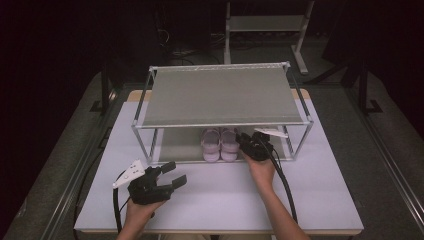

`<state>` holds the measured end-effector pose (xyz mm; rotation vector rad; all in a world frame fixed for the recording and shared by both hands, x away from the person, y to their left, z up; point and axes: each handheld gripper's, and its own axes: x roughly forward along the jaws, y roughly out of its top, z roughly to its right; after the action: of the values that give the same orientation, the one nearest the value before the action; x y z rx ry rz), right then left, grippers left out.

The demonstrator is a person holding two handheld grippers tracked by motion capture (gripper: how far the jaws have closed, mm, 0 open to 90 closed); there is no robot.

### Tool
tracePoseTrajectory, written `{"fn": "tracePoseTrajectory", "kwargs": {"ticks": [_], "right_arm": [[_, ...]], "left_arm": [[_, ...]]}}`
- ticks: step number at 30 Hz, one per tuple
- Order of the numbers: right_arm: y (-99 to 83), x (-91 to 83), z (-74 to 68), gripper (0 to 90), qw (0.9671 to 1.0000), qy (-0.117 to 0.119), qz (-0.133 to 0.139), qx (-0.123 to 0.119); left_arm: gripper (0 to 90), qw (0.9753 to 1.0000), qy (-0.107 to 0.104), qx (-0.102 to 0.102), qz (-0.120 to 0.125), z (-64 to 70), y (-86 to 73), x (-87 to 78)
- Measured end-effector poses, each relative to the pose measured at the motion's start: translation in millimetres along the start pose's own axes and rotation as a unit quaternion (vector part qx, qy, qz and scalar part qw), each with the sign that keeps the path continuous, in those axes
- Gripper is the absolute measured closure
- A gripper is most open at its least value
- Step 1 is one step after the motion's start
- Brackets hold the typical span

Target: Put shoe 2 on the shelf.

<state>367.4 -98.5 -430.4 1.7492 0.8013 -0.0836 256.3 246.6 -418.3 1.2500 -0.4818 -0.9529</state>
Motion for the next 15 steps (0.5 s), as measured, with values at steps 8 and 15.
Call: {"fn": "tracePoseTrajectory", "kwargs": {"ticks": [8, 15], "right_arm": [[-1.5, -7.8, 6.4, 69.0, 0.9999, 0.012, 0.002, -0.001], [-5.8, -17.1, 5.7, 66.4, 0.9998, 0.02, -0.006, 0.005]], "left_arm": [[28.6, 1.0, -0.001, 0.0, 0.001, 0.1, -0.1, -0.3], [28.5, 0.9999, -0.009, 0.004, -0.006, 2.7, -2.0, -0.4]]}}
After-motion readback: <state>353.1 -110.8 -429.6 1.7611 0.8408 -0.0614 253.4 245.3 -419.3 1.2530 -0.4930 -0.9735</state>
